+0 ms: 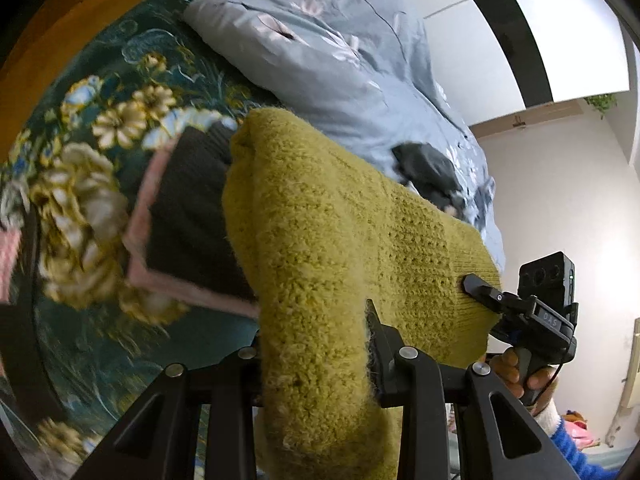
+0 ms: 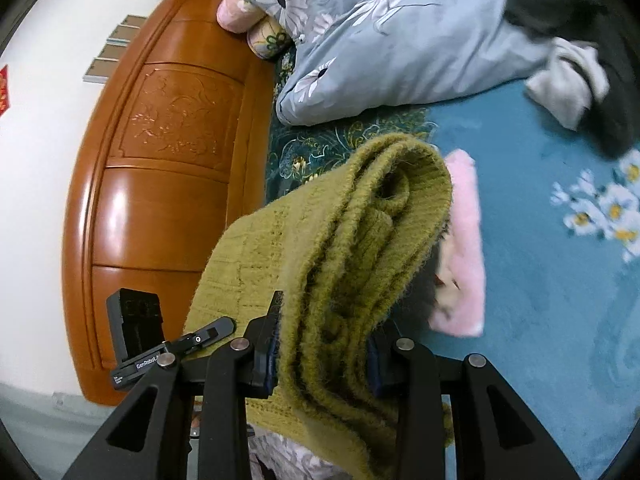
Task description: Fold clothes
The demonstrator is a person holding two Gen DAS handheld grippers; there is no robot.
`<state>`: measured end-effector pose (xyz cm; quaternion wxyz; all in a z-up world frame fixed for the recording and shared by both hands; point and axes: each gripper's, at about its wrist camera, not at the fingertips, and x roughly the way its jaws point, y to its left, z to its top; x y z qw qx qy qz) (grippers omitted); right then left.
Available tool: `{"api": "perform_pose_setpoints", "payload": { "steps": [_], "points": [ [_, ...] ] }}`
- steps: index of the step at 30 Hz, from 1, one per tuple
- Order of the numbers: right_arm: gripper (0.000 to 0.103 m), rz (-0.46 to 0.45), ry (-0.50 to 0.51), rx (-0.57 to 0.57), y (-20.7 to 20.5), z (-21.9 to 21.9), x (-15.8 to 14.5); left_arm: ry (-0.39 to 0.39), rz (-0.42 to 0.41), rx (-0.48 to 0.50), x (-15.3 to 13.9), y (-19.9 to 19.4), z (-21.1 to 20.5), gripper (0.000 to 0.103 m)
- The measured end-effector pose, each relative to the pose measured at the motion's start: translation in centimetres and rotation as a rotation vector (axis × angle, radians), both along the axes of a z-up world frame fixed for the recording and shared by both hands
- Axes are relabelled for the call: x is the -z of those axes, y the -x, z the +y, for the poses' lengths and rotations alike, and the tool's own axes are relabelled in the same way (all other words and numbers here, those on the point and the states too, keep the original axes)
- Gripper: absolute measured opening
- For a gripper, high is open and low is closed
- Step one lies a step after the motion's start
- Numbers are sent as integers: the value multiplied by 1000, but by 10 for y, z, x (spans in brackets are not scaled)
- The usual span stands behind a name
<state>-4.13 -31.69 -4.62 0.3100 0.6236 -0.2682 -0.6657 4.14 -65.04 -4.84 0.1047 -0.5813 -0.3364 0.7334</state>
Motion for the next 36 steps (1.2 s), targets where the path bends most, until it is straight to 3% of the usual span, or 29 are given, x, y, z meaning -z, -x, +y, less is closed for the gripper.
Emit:
{"api": "perform_pose_setpoints", "payload": {
  "steps": [11, 18, 25, 30, 33, 36],
  "points": [
    [35, -52, -132, -37, 62, -54, 50, 39, -17, -8, 45, 61, -47, 33],
    [35, -141, -173, 8, 61, -41, 96, -19, -74, -33, 86, 49, -51, 34],
    [36, -193, -223, 1, 54, -37, 122, -8, -171, -60, 121, 35, -46, 41],
    [40, -187, -218, -21, 56, -36, 114, -16, -172, -85, 112, 35, -49, 44],
    [40, -150, -241, -42, 54, -32, 101, 45, -181, -74, 97, 34, -49, 60],
    [40, -95, -282, -44, 48, -23, 85, 93, -159, -84, 73, 28, -54, 62]
  ]
}}
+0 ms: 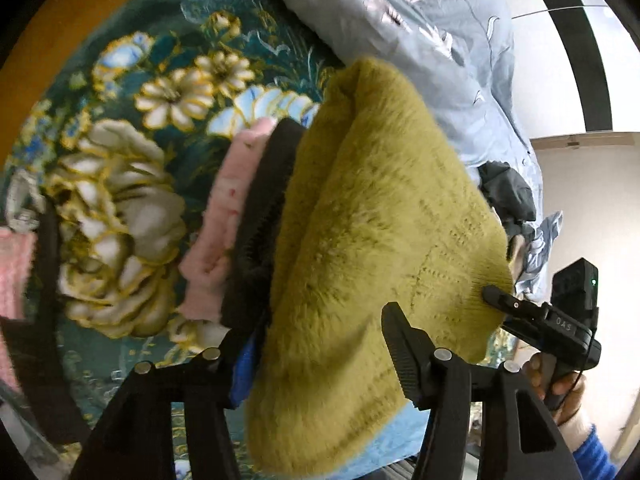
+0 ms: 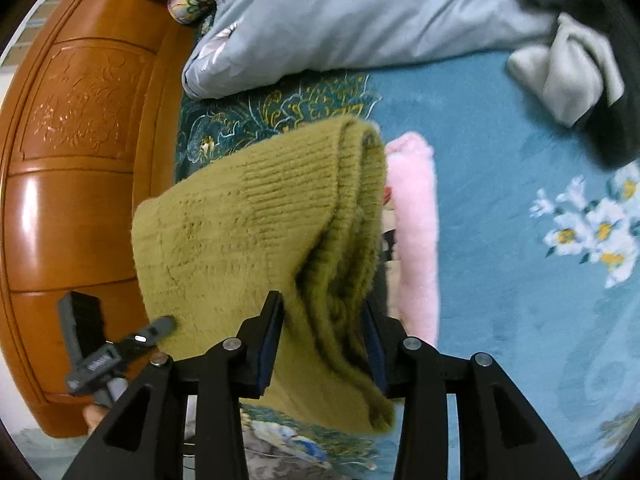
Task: Fold clothes
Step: 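Lower the sweater onto the pink folded stack and open both grippers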
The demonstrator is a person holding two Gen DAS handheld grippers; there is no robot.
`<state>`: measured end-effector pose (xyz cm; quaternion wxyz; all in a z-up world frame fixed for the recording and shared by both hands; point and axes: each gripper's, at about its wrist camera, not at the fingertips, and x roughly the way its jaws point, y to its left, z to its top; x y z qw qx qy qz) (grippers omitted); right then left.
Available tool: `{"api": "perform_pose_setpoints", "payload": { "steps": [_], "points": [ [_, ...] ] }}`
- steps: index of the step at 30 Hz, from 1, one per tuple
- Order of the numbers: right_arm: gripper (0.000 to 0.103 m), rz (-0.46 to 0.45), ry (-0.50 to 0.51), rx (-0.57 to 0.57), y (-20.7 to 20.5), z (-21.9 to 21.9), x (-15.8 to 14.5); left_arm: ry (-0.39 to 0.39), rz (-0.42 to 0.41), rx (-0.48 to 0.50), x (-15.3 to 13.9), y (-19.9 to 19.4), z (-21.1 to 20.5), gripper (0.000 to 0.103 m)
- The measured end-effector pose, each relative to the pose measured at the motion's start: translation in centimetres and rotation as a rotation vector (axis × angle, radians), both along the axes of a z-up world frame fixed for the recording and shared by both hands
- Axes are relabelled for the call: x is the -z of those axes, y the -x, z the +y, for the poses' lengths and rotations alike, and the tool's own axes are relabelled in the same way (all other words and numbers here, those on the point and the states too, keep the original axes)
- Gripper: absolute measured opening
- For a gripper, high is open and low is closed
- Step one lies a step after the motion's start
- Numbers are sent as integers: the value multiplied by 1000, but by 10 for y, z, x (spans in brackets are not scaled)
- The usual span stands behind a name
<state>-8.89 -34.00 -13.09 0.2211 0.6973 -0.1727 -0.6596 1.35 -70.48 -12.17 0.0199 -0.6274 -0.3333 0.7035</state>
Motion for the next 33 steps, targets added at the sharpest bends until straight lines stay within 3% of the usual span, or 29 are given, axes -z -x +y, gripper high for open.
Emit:
{"api": "perform_pose_setpoints", "payload": {
  "steps": [4, 6, 9, 12, 15, 19, 23, 29, 33],
  "points": [
    [40, 116, -79, -13, -5, 11, -29, 151, 104, 14, -53, -6, -1, 62],
    [40, 193, -102, -62, -8, 1, -46, 206, 166, 89, -73, -3, 12, 62],
    [40, 270, -97, -179, -15, -33, -63, 239, 225, 230, -79, 6, 50, 62],
    [40, 312, -88, -318, -30, -69, -65, 260, 241, 333, -66, 13, 78, 63],
    [40, 342, -149, -391, -39, -80, -53, 292, 220, 363, -42, 16, 81, 63],
    [40, 303, -232, -346, -33, -75, -24, 286, 179, 375, -13, 19, 67, 62],
    [41, 262, -238, -364, -38, -88, -2, 292, 176, 388, 5, 28, 60, 62],
    [44, 282, -258, -331, -35, -100, 11, 247, 196, 359, 20, 45, 40, 62],
    [45, 286, -276, -327, -32, -106, 18, 259, 210, 353, 25, 50, 41, 62]
  ]
}}
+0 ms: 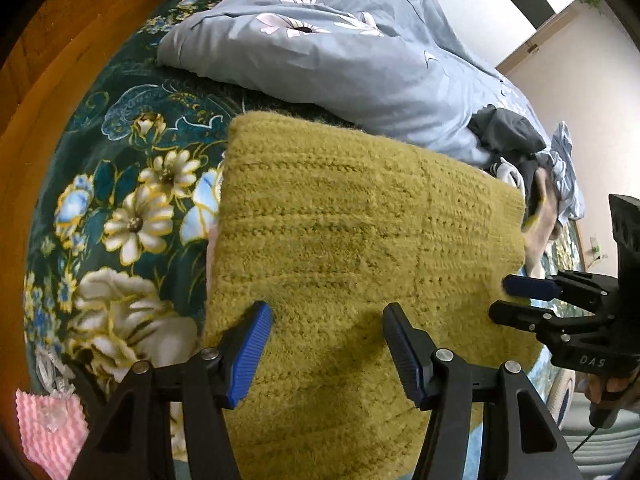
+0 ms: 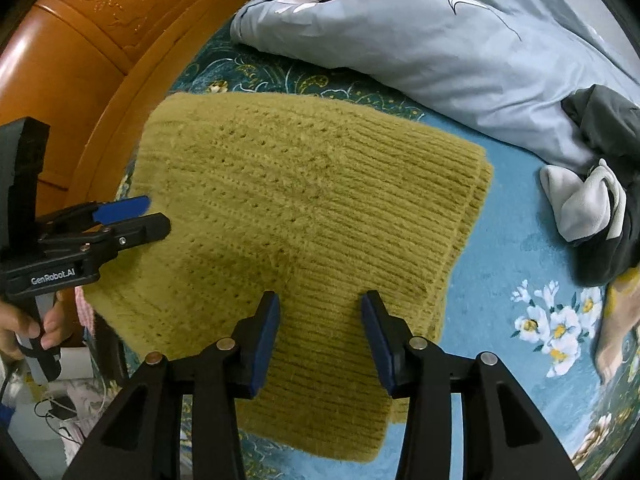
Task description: Fold clothes
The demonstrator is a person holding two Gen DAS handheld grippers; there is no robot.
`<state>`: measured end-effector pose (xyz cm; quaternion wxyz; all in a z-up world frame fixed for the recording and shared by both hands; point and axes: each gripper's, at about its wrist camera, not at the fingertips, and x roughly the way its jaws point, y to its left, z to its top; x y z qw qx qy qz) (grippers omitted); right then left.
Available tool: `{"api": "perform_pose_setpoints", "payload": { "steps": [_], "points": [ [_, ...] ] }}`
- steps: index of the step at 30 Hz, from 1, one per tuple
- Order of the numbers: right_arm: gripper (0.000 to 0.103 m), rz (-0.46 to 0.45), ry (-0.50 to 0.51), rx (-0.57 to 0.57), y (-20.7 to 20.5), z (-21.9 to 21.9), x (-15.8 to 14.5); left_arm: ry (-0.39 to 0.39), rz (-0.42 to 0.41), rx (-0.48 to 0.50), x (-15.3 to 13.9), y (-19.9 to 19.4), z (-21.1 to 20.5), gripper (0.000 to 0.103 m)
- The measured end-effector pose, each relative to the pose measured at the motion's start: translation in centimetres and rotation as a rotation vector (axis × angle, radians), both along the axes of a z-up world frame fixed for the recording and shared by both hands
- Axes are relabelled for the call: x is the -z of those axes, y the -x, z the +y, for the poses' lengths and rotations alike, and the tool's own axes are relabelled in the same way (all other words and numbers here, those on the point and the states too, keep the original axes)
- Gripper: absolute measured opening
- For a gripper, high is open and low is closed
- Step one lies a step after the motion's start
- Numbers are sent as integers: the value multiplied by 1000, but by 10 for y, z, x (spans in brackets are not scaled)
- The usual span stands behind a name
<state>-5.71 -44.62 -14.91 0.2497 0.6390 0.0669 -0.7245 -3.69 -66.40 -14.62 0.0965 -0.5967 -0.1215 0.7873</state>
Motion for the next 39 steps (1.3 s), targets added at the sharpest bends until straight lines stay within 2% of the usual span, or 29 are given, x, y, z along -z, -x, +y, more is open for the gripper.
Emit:
{"api": "perform_pose_setpoints", "payload": {
  "steps": [5, 9, 10, 11, 12, 16, 18, 20, 24, 27, 28, 34, 38, 39],
  "points": [
    [46, -13, -5, -6, 4, 0, 0, 25, -2, -1, -2, 1, 6, 64],
    [47, -21, 10, 13, 6, 7, -16, 29, -35, -30, -10, 2, 8, 65],
    [54, -7, 15, 24, 4, 10, -23, 30, -43, -43, -13, 2, 8, 65],
    [65, 8, 17, 29, 3, 12, -29, 33, -46, -57, -16, 1, 8, 65],
    [72, 21, 20, 34, 1, 15, -35, 37, -42, -74, -21, -1, 10, 65],
    [73, 68, 37, 44, -16, 31, -58, 26, -12, -158, -39, -23, 24, 67],
    [90, 93, 43, 51, -29, 40, -66, -1, 11, -197, -48, -38, 32, 68],
    [97, 112, 52, 56, -42, 49, -71, -36, 24, -241, -55, -55, 38, 73],
    [98, 157, 31, 42, -72, 61, -73, -83, 42, -305, -62, -88, 44, 82],
    [98, 217, -12, 9, -91, 62, -76, -50, 66, -306, -68, -111, 52, 100],
    [98, 223, -19, 3, -97, 63, -78, -35, 73, -301, -71, -118, 55, 102],
    [98, 237, -58, 77, -114, 75, -90, 12, 95, -288, -82, -149, 65, 103],
    [98, 215, -91, 137, -121, 86, -89, -32, 94, -299, -82, -163, 66, 103],
    [98, 215, -95, 148, -123, 87, -88, -20, 92, -300, -82, -166, 67, 103]
  ]
}}
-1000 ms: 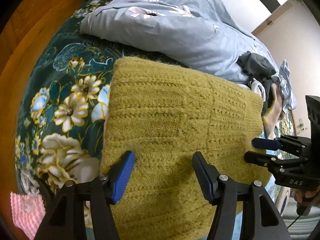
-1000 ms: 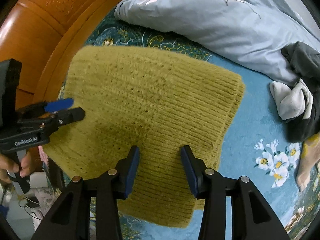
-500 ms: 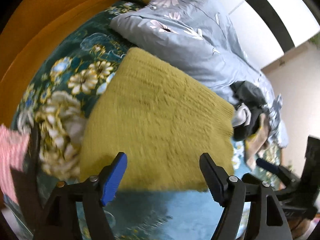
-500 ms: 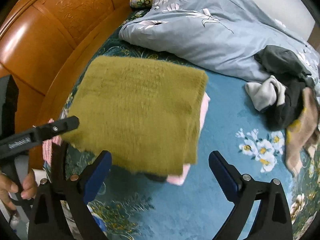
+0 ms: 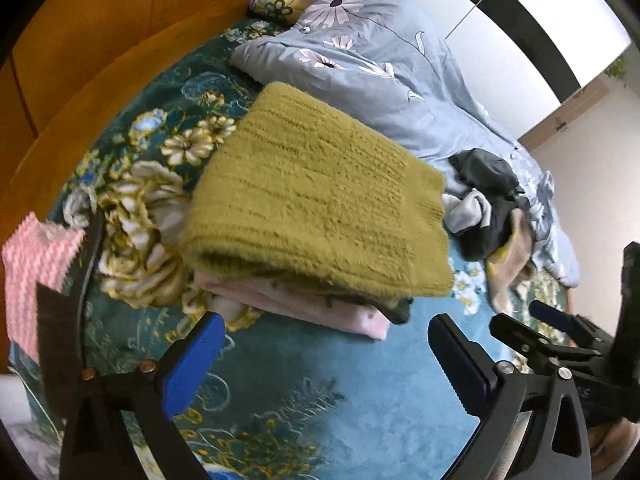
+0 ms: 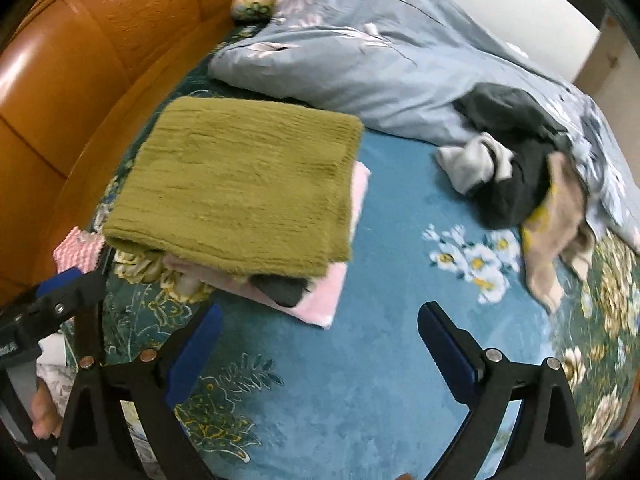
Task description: Fold clothes
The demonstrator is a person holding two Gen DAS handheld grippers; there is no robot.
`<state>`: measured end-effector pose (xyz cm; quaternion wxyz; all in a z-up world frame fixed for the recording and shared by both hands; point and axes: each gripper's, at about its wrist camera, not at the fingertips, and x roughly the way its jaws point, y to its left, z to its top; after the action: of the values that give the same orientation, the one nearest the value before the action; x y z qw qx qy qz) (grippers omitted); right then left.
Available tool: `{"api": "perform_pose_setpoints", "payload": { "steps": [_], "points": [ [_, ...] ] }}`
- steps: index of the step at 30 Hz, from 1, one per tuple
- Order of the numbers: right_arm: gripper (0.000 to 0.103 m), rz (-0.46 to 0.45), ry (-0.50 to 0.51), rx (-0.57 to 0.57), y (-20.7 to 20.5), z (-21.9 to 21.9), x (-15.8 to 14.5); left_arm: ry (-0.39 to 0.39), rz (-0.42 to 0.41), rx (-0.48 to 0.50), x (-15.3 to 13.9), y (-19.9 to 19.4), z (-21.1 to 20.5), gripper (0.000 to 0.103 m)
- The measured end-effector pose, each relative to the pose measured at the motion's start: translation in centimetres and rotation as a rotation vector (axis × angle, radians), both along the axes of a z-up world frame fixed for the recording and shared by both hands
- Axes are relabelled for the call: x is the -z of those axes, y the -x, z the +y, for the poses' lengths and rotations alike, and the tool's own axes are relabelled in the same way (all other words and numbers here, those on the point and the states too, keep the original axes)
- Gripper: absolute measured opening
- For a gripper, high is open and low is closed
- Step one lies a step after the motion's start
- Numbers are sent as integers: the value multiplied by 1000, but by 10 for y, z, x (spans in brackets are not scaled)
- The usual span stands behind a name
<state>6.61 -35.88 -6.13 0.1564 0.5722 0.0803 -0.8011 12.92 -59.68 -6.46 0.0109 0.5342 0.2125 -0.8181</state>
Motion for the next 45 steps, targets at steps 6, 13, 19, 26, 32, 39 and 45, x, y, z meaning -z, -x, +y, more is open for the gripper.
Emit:
{"api": "perform_pose_setpoints", "payload": {
  "steps": [6, 13, 19, 26, 32, 39, 45],
  "points": [
    [98, 11, -29, -27, -16, 1, -1, 68, -38, 22, 4, -9, 13, 103],
    [98, 20, 39, -115, -28, -6, -12, 215, 68, -80, -5, -23, 27, 103],
    [98, 98, 71, -212, -43, -17, -22, 255, 102, -115, -8, -30, 34, 103],
    [98, 118, 57, -268, -50, -19, -14, 262, 71, -80, -4, -36, 50, 103],
    [101, 111, 53, -279, -49, -14, -7, 253, 20, -55, 6, -34, 58, 103],
    [103, 81, 72, -248, -37, -7, 1, 249, -9, -35, 13, -26, 62, 103],
    [103, 53, 72, -240, -25, -7, 11, 246, -35, -38, 22, -16, 62, 103]
  ]
}}
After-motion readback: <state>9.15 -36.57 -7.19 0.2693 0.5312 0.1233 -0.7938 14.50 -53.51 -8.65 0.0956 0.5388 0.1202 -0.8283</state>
